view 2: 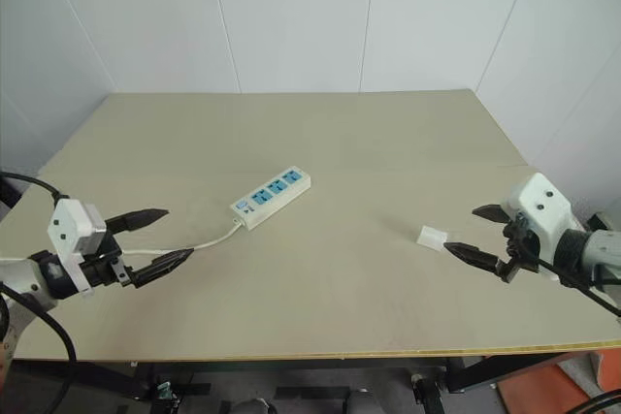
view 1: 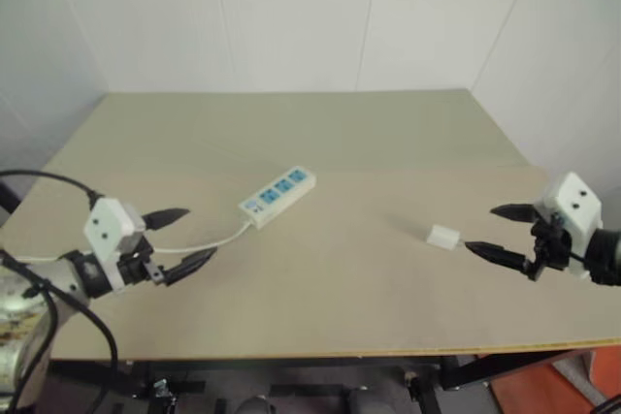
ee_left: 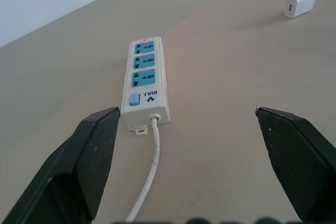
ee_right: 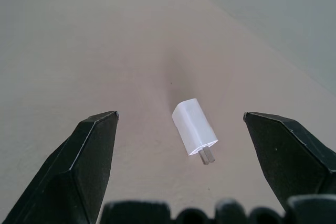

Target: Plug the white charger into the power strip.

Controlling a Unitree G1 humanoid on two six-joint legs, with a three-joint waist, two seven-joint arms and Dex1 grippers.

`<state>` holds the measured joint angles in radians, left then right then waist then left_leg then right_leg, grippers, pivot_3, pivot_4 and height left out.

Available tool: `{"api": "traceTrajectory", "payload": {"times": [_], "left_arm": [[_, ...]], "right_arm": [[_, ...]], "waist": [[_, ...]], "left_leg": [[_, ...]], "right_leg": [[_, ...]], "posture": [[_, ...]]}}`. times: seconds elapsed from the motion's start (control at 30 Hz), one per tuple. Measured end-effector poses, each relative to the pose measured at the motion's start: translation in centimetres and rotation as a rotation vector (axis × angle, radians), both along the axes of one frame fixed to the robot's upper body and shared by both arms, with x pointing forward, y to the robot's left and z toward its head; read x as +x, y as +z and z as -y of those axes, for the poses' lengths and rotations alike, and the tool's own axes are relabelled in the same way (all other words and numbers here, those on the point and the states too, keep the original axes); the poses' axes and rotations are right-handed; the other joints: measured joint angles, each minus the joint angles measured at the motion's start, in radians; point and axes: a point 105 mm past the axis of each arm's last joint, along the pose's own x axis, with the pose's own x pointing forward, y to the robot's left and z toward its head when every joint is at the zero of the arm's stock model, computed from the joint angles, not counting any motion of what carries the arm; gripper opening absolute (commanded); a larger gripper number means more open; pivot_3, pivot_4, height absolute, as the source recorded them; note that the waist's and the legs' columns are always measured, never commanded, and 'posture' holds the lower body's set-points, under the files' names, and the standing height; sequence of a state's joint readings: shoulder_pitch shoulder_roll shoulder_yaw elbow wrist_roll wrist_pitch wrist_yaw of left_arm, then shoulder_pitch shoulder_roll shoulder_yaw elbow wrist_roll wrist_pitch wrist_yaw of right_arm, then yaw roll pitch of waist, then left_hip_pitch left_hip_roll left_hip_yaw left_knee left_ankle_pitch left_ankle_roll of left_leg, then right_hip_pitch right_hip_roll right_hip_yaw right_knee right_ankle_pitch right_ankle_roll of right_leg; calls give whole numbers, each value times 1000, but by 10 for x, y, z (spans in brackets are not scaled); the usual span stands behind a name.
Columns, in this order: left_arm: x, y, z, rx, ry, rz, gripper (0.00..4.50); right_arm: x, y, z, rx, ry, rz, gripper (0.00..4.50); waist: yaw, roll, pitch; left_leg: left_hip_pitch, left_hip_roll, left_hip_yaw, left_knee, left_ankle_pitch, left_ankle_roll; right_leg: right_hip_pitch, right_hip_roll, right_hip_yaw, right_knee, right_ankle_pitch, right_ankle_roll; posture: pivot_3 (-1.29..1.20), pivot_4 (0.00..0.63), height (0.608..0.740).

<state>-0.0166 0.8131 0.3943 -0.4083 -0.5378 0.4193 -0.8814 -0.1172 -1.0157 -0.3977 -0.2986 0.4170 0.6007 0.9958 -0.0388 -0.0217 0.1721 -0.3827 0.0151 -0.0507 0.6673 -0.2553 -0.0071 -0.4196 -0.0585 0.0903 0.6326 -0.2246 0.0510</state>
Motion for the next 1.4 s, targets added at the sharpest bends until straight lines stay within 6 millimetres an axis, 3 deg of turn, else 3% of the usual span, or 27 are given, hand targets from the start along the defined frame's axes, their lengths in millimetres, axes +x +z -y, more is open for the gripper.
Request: {"api": "traceTrajectory", "payload": {"times": [0.2,0.43,0.6,0.93,1.17,1.4], "left_arm": [[23,0,1,27,13,26,4500],[68,-3,3,-5,64,49,4500],[96,-14,15,-12,54,61,4500],[130,-56,40,-64,13,-41,4500],[149,-60,54,-80,15,-41,4500],[153,-82,61,-81,38,-108,4500]], "right_arm": [[1,7,-12,0,40,33,4472],[2,9,-19,7,53,51,4472],[5,19,-28,42,68,99,4472],[4,21,-36,56,93,97,4472],[1,19,-37,41,121,73,4472],[-2,14,-38,35,123,58,4472]], "waist": [[-1,0,0],[3,0,0],[2,0,0],[4,-1,0],[8,-1,0],[11,-1,0]], "left_leg": [[-1,0,0,0,0,0],[-1,-1,-1,1,0,0],[-2,0,-1,1,0,0],[-3,-1,-2,2,0,0],[-4,-1,-2,3,0,0],[-4,-1,-3,3,0,0]], "right_leg": [[-1,0,0,0,0,0],[0,0,-1,0,1,1],[-1,0,-1,0,1,1],[-1,0,-1,0,1,1],[-1,0,-2,0,1,1],[-1,0,-2,0,1,1]], "posture": [[0,150,740],[0,150,740],[0,150,740],[0,150,740],[0,150,740],[0,150,740]]}}
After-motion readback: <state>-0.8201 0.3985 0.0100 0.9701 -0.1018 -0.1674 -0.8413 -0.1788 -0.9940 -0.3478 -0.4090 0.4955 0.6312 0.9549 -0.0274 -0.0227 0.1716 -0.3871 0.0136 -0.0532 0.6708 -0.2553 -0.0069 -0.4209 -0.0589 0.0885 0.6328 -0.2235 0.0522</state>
